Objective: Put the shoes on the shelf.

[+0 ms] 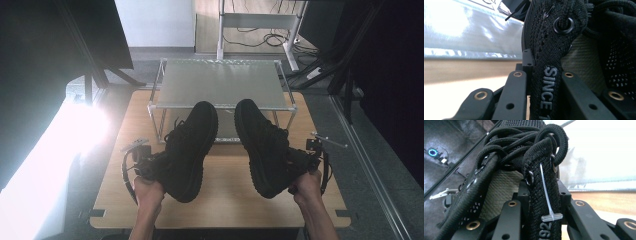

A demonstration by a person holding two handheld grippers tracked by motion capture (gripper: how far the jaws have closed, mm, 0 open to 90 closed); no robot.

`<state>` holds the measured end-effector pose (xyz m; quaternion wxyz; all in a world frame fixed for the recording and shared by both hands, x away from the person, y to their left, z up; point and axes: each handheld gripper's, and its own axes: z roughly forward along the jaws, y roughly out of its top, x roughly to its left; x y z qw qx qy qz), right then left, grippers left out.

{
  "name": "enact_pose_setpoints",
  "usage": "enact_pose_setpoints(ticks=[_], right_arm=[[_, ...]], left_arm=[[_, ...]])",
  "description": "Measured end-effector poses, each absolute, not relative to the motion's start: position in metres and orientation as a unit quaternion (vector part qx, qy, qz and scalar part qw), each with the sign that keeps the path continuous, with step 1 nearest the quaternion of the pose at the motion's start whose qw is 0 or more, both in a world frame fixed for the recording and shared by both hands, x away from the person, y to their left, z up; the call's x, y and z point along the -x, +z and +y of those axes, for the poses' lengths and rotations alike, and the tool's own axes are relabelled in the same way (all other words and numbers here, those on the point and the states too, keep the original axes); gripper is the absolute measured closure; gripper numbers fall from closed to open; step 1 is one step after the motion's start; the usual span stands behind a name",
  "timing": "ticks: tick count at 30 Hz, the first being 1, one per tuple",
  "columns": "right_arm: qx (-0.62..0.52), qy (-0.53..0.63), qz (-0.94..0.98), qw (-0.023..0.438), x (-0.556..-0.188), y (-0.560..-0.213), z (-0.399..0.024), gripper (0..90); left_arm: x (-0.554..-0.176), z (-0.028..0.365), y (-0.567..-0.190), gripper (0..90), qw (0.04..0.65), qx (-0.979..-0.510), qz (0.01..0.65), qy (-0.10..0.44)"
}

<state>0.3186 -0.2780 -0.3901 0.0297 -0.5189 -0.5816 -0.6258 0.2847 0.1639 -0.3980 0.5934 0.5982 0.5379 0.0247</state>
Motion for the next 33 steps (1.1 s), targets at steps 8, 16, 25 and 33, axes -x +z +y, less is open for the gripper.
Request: enact_pose_setpoints(ticks=[8,16,25,33], right_arm=[[0.519,-0.633,-0.573,0.029,-0.331,-0.376,-0.271,72.7],[0.521,-0.638,-0.567,0.033,-0.347,-0.36,-0.261,72.7],[0.528,-0.637,-0.56,0.026,-0.365,-0.346,-0.252,72.6],[0.536,-0.628,-0.564,0.007,-0.381,-0.335,-0.243,72.5]], left_arm=[[-0.3,0.162,-0.384,81.5,0.603,-0.591,0.536,0.022],[-0.317,0.156,-0.372,81.4,0.606,-0.588,0.536,0.026],[-0.341,0.15,-0.361,81.4,0.609,-0.566,0.554,0.038],[-0.361,0.149,-0.347,81.3,0.611,-0.549,0.568,0.045]])
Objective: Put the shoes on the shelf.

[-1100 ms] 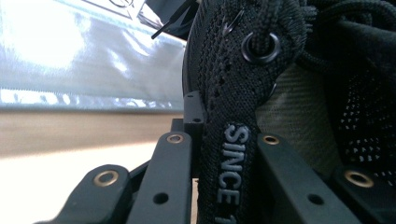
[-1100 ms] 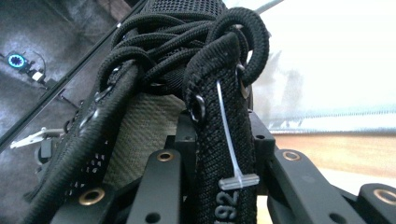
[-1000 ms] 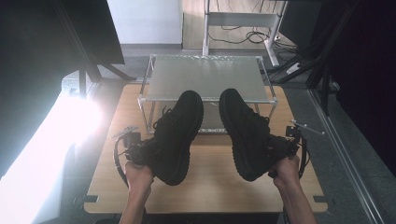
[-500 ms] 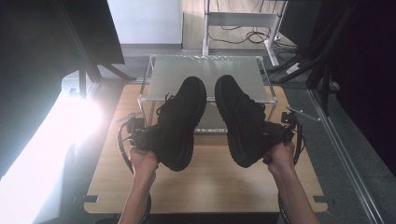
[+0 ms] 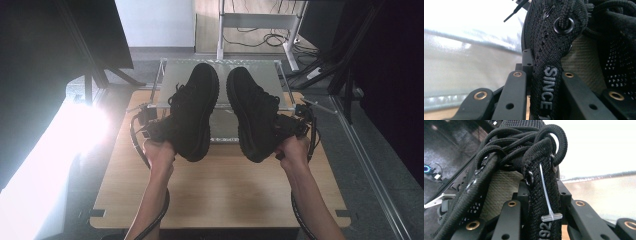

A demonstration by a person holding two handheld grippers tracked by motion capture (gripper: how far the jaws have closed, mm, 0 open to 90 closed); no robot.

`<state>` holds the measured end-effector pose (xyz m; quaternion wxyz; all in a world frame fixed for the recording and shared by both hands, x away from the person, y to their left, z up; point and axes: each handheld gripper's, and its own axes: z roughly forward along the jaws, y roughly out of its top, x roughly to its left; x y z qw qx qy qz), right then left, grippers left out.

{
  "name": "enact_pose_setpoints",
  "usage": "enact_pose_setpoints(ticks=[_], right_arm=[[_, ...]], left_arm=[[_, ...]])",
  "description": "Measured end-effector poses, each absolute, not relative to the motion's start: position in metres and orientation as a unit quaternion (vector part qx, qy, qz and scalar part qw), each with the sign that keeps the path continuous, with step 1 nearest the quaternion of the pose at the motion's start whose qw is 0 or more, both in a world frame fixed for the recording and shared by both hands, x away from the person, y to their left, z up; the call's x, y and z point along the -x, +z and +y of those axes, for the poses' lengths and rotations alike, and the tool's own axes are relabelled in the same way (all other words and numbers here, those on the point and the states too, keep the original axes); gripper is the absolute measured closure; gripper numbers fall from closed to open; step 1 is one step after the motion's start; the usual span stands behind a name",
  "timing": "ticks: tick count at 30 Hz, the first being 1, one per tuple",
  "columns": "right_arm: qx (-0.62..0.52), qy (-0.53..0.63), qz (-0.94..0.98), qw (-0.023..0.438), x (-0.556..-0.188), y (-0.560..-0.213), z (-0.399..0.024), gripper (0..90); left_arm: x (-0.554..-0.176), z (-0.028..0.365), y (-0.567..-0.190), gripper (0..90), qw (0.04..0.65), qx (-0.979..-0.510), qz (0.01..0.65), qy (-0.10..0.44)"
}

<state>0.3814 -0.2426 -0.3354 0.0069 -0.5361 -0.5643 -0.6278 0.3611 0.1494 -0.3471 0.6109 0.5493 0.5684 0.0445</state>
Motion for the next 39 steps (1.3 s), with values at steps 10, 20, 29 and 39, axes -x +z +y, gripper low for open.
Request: enact_pose_setpoints(ticks=[10,20,29,39], right_arm=[[0.562,-0.626,-0.54,0.022,-0.406,-0.335,-0.241,72.4],[0.579,-0.624,-0.524,0.019,-0.429,-0.328,-0.238,72.4],[0.596,-0.615,-0.516,0.01,-0.452,-0.323,-0.232,72.3],[0.615,-0.598,-0.513,0.003,-0.477,-0.325,-0.223,72.2]], left_arm=[[-0.387,0.151,-0.339,81.1,0.599,-0.534,0.595,0.043],[-0.411,0.14,-0.324,80.9,0.58,-0.534,0.613,0.05],[-0.434,0.137,-0.318,80.8,0.575,-0.521,0.629,0.052],[-0.459,0.132,-0.313,80.3,0.555,-0.518,0.65,0.049]])
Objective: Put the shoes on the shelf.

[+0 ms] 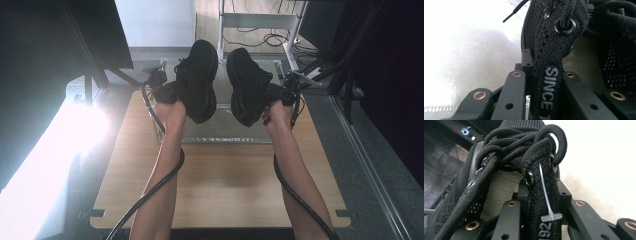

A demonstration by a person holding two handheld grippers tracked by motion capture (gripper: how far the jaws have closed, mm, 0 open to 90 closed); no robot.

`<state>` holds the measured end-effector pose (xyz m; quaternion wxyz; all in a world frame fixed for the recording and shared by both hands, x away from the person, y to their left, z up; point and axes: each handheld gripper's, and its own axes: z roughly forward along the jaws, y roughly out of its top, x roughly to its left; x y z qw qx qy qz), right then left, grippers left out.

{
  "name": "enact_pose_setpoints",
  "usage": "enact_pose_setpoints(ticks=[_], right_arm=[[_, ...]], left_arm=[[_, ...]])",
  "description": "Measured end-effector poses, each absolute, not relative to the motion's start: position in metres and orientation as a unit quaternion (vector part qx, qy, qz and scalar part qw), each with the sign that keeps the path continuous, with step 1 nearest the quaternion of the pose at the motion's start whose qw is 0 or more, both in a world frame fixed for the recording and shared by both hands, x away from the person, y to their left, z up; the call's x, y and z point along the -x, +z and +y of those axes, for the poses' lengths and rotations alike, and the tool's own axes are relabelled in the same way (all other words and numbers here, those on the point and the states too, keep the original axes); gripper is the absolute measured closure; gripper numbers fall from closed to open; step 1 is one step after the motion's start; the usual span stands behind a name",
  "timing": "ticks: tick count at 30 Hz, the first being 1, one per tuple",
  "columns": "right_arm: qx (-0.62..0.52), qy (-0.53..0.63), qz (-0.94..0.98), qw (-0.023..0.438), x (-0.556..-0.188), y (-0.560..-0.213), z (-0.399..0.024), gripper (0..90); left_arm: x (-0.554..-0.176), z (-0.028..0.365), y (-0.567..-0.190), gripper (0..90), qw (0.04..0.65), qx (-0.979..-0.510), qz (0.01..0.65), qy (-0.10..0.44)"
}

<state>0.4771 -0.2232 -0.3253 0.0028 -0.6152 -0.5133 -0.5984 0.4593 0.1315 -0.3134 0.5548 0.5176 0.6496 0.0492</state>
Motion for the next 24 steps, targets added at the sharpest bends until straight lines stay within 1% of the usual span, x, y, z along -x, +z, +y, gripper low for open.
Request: enact_pose_setpoints(ticks=[12,14,18,23,24], right_arm=[[0.629,-0.587,-0.51,-0.01,-0.494,-0.326,-0.219,71.7],[0.629,-0.583,-0.514,-0.022,-0.495,-0.324,-0.219,71.6],[0.631,-0.572,-0.522,-0.039,-0.497,-0.32,-0.217,70.2],[0.63,-0.568,-0.526,-0.048,-0.497,-0.317,-0.214,67.4],[0.63,-0.571,-0.524,-0.047,-0.498,-0.316,-0.214,65.6]], left_arm=[[-0.472,0.123,-0.315,78.7,0.529,-0.514,0.673,0.056],[-0.474,0.121,-0.314,77.9,0.525,-0.516,0.675,0.055],[-0.477,0.119,-0.312,76.3,0.516,-0.52,0.678,0.058],[-0.48,0.116,-0.311,73.6,0.509,-0.524,0.68,0.061],[-0.481,0.115,-0.311,72.4,0.509,-0.525,0.68,0.061]])
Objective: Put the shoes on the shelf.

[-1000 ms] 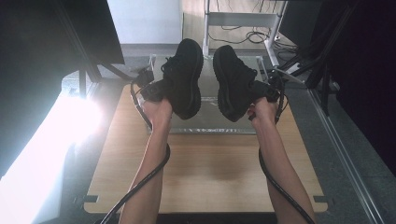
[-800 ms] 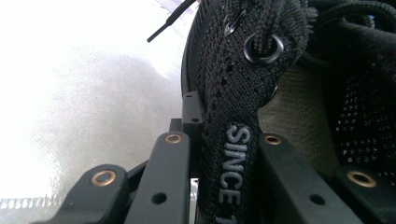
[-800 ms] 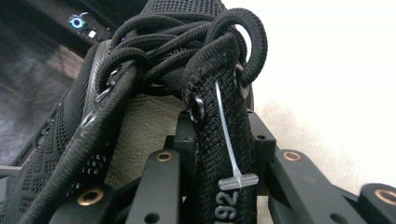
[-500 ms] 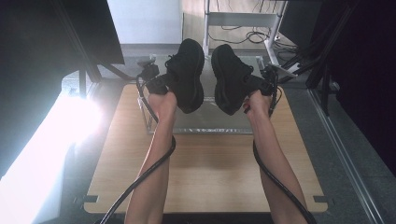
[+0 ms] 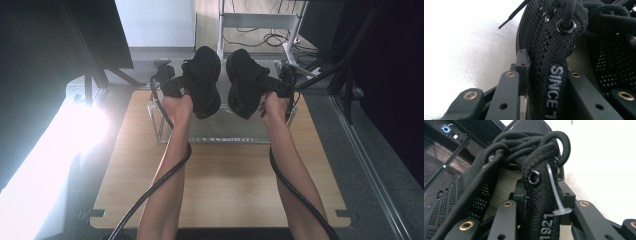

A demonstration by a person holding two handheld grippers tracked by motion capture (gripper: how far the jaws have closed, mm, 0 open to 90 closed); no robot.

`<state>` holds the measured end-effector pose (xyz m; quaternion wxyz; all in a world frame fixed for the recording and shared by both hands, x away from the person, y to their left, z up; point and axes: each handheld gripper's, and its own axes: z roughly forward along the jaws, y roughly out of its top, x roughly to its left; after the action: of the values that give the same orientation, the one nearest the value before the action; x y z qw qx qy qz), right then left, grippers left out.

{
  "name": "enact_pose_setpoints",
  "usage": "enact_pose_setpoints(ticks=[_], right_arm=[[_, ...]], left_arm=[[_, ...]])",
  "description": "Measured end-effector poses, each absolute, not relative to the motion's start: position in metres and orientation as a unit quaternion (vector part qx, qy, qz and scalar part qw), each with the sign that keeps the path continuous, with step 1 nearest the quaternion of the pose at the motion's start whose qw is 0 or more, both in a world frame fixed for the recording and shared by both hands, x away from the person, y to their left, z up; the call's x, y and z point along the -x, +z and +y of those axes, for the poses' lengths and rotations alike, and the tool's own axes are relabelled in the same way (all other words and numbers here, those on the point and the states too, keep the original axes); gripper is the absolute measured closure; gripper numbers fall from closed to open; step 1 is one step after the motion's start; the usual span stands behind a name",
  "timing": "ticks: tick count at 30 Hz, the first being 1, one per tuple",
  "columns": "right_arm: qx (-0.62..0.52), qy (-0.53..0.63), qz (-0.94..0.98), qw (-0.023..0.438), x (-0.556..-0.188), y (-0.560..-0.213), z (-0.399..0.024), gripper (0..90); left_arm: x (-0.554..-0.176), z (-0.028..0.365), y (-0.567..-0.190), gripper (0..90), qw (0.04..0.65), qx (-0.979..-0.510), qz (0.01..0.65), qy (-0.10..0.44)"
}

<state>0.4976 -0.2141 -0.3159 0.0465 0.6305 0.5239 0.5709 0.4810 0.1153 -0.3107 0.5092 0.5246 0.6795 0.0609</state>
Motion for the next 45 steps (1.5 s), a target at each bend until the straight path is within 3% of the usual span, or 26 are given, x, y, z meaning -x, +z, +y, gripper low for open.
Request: enact_pose_setpoints(ticks=[16,22,25,36,45], right_arm=[[-0.607,0.574,0.548,0.05,-0.499,-0.308,-0.199,56.6],[-0.589,0.585,0.558,0.024,-0.501,-0.311,-0.191,46.4],[-0.59,0.585,0.556,0.032,-0.5,-0.311,-0.188,45.6],[-0.581,0.603,0.547,-0.006,-0.5,-0.315,-0.2,39.1],[-0.567,0.612,0.552,-0.018,-0.497,-0.316,-0.207,36.6]], left_arm=[[-0.485,0.102,-0.305,62.8,0.493,-0.55,0.669,0.08],[-0.487,0.099,-0.306,48.5,0.489,-0.56,0.665,0.078],[-0.487,0.099,-0.306,45.6,0.494,-0.56,0.66,0.076],[-0.488,0.091,-0.301,28.7,0.491,-0.597,0.628,0.089],[-0.484,0.093,-0.3,28.6,0.503,-0.594,0.621,0.089]])
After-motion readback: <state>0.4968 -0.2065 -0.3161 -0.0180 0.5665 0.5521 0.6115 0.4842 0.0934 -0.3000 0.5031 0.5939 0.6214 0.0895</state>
